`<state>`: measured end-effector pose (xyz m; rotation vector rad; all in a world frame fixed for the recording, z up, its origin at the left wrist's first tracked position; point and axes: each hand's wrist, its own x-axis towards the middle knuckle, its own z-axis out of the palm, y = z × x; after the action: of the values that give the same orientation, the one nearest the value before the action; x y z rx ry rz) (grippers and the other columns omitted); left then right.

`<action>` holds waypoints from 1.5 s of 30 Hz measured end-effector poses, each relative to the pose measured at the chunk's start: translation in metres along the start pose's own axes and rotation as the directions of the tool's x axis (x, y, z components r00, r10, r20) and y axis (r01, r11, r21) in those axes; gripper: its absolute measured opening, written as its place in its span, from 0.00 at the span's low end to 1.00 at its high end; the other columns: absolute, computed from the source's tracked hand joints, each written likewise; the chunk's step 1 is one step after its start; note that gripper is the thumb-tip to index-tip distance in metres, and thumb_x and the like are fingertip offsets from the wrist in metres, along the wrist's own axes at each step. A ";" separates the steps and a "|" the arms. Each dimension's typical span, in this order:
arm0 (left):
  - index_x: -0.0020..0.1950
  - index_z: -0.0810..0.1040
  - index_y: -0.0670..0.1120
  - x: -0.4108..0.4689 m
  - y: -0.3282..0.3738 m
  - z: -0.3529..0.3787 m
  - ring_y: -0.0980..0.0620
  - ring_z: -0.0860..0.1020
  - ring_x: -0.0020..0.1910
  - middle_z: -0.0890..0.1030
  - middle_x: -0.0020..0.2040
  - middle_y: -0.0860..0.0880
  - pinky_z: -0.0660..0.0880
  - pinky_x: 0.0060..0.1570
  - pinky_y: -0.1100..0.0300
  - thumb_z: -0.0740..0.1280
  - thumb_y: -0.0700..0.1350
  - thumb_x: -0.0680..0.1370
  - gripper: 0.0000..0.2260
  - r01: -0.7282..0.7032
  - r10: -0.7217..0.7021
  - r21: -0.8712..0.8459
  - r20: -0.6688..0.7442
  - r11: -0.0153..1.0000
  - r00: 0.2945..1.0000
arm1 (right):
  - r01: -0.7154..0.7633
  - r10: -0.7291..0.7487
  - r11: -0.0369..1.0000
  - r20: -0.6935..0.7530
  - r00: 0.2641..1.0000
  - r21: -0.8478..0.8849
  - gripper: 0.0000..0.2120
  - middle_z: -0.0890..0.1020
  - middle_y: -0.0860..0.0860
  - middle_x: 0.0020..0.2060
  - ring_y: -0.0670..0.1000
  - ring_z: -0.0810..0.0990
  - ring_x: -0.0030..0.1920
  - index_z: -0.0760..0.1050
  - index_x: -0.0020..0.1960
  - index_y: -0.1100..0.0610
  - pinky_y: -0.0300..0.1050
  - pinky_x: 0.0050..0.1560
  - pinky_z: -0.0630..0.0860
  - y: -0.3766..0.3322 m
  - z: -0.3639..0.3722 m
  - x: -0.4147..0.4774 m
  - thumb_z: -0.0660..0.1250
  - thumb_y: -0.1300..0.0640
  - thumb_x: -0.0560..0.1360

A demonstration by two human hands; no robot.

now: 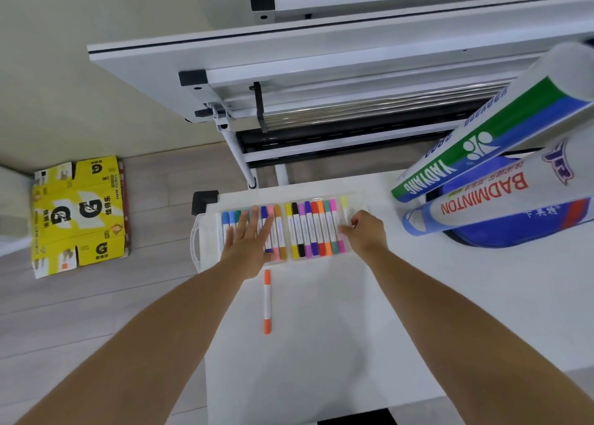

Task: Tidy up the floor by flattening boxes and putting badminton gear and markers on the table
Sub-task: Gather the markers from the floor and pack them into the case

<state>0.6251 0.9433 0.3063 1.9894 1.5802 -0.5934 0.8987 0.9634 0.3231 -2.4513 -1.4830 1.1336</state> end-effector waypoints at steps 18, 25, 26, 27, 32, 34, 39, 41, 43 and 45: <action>0.76 0.26 0.56 -0.002 0.003 -0.003 0.43 0.29 0.75 0.27 0.77 0.47 0.41 0.75 0.39 0.61 0.59 0.80 0.43 0.004 -0.004 0.008 -0.001 1.000 1.000 | 0.048 -0.042 0.983 0.038 0.998 -0.175 0.13 0.80 0.50 0.45 0.51 0.80 0.44 0.75 0.50 0.53 0.40 0.43 0.75 0.001 -0.003 0.006 0.61 0.44 0.80; 0.75 0.24 0.57 0.001 0.001 0.001 0.43 0.27 0.74 0.25 0.76 0.47 0.39 0.74 0.40 0.62 0.59 0.80 0.45 0.011 -0.011 0.010 -0.008 1.000 1.000 | -0.004 0.021 0.976 0.075 0.997 -0.218 0.12 0.79 0.52 0.44 0.51 0.78 0.43 0.72 0.49 0.55 0.41 0.45 0.73 -0.007 -0.006 0.019 0.64 0.46 0.79; 0.74 0.24 0.57 0.001 0.001 0.001 0.43 0.27 0.74 0.25 0.76 0.47 0.39 0.74 0.40 0.62 0.58 0.80 0.45 0.011 -0.011 0.013 -0.007 1.000 1.000 | -0.018 0.036 0.977 0.082 0.996 -0.212 0.13 0.78 0.52 0.43 0.51 0.78 0.43 0.73 0.49 0.56 0.41 0.45 0.73 -0.008 -0.008 0.020 0.65 0.46 0.78; 0.74 0.24 0.57 0.001 0.001 0.000 0.43 0.27 0.74 0.25 0.76 0.47 0.40 0.74 0.40 0.63 0.57 0.80 0.45 0.011 -0.011 0.012 -0.004 1.000 1.000 | -0.032 0.051 0.978 0.084 0.995 -0.206 0.13 0.78 0.52 0.42 0.51 0.78 0.43 0.73 0.49 0.56 0.41 0.45 0.73 -0.008 -0.010 0.021 0.66 0.45 0.78; 0.76 0.26 0.57 -0.003 0.003 0.000 0.44 0.29 0.75 0.27 0.77 0.47 0.41 0.75 0.40 0.63 0.56 0.81 0.44 0.012 -0.012 -0.004 -0.026 1.000 1.000 | 0.092 -0.103 0.979 -0.052 0.993 -0.181 0.13 0.79 0.50 0.41 0.50 0.79 0.41 0.74 0.45 0.54 0.42 0.43 0.77 -0.013 0.002 -0.015 0.61 0.45 0.80; 0.76 0.27 0.57 -0.005 0.002 -0.001 0.44 0.29 0.75 0.27 0.77 0.48 0.41 0.76 0.40 0.63 0.57 0.81 0.44 0.006 -0.006 -0.019 -0.028 1.000 1.000 | 0.217 -0.218 0.965 0.005 0.976 -0.144 0.15 0.78 0.49 0.38 0.51 0.79 0.40 0.72 0.40 0.53 0.44 0.39 0.74 -0.017 0.021 -0.046 0.61 0.45 0.80; 0.77 0.28 0.56 -0.007 -0.002 -0.003 0.44 0.29 0.76 0.28 0.77 0.47 0.39 0.75 0.41 0.61 0.59 0.81 0.42 -0.029 0.028 -0.019 -0.017 0.999 0.999 | 0.406 -0.337 0.863 0.255 0.906 -0.301 0.18 0.81 0.48 0.45 0.50 0.81 0.48 0.77 0.51 0.51 0.46 0.48 0.79 -0.033 0.090 -0.109 0.58 0.38 0.78; 0.77 0.29 0.56 -0.007 -0.006 -0.005 0.43 0.30 0.76 0.28 0.77 0.46 0.41 0.76 0.41 0.60 0.59 0.81 0.41 -0.045 0.046 0.016 -0.012 0.999 0.999 | 0.374 -0.286 0.865 0.284 0.915 -0.333 0.22 0.82 0.48 0.46 0.50 0.81 0.49 0.77 0.53 0.52 0.46 0.50 0.79 -0.044 0.114 -0.123 0.58 0.35 0.77; 0.78 0.30 0.55 -0.005 -0.011 -0.010 0.43 0.31 0.76 0.28 0.77 0.46 0.42 0.76 0.42 0.60 0.57 0.82 0.40 -0.076 0.075 0.045 0.019 0.996 0.997 | 0.331 -0.229 0.858 0.283 0.931 -0.393 0.23 0.81 0.49 0.46 0.51 0.81 0.48 0.76 0.52 0.53 0.46 0.46 0.78 -0.052 0.132 -0.130 0.59 0.33 0.76; 0.78 0.31 0.55 -0.005 -0.015 -0.012 0.43 0.31 0.76 0.28 0.77 0.46 0.42 0.75 0.42 0.60 0.54 0.83 0.39 -0.101 0.098 0.055 0.055 0.993 0.994 | 0.283 -0.180 0.863 0.269 0.946 -0.419 0.22 0.81 0.49 0.46 0.51 0.81 0.47 0.75 0.52 0.53 0.46 0.44 0.77 -0.055 0.143 -0.133 0.61 0.35 0.75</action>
<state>0.6093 0.9506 0.3168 2.0648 1.4387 -0.6521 0.7350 0.8441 0.3151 -2.3605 -2.2747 1.1457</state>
